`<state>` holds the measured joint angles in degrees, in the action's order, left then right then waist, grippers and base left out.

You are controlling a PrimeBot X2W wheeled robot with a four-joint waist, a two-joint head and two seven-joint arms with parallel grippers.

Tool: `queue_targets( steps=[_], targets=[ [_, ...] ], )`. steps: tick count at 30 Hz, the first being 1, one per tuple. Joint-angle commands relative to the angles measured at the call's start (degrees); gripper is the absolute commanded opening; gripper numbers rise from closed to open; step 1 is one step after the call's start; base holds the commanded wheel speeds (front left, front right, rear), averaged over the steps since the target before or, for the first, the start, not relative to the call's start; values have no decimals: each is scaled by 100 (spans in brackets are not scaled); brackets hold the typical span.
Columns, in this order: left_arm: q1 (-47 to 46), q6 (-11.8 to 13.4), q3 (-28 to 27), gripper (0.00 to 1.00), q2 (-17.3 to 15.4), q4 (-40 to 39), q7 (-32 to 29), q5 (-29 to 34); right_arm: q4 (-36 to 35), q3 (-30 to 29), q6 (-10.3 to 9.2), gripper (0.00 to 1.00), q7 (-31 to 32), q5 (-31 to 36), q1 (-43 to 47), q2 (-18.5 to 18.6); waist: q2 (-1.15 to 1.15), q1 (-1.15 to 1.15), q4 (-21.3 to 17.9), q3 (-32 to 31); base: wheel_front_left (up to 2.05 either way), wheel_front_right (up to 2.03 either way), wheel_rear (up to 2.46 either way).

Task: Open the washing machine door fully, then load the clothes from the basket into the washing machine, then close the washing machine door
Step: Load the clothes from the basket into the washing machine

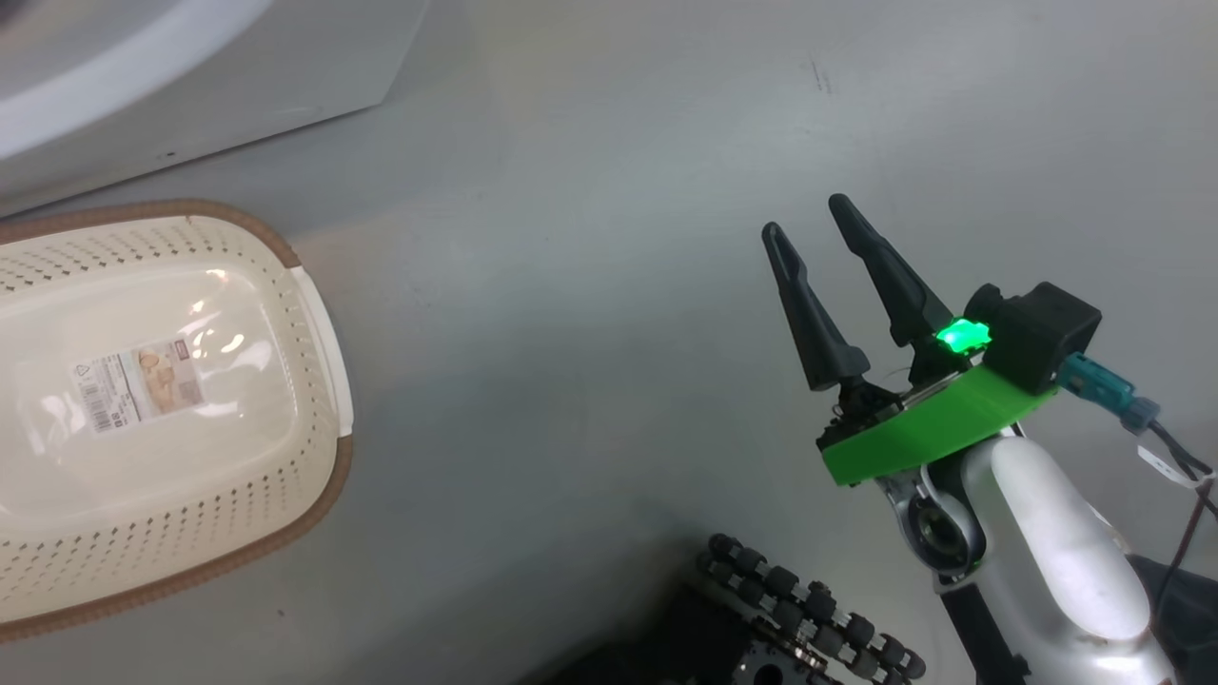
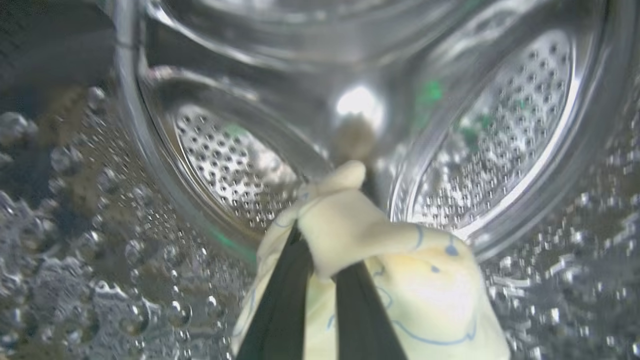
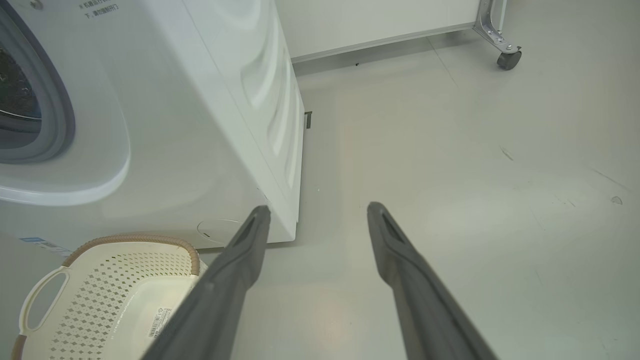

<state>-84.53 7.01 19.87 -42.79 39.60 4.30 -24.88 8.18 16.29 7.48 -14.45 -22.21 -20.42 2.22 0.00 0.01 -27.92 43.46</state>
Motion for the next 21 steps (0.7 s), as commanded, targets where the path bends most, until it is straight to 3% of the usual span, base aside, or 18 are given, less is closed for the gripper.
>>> queue_targets(
  steps=[1,2,3,11,21],
  targets=[
    [-136,-24,-103,0,-196,-95,-59,-22,-158,72,1,100,-54,-43,34,65,0,-1,4,9,0,0,0],
    [-132,-42,-106,62,-162,-17,-113,-71,-162,73,1,100,-54,-44,22,65,0,-1,7,14,0,0,0],
    [-134,-35,-107,100,-140,50,-148,-95,-166,69,1,100,-54,-41,13,65,0,-1,13,17,0,0,0],
    [5,-36,-137,100,-3,389,-216,-299,-151,39,1,100,-54,9,-15,65,0,-1,76,-21,0,0,0],
    [1207,131,-396,100,564,383,274,-880,-127,-137,1,100,-54,122,85,65,0,-1,335,-363,0,0,0]
  ],
)
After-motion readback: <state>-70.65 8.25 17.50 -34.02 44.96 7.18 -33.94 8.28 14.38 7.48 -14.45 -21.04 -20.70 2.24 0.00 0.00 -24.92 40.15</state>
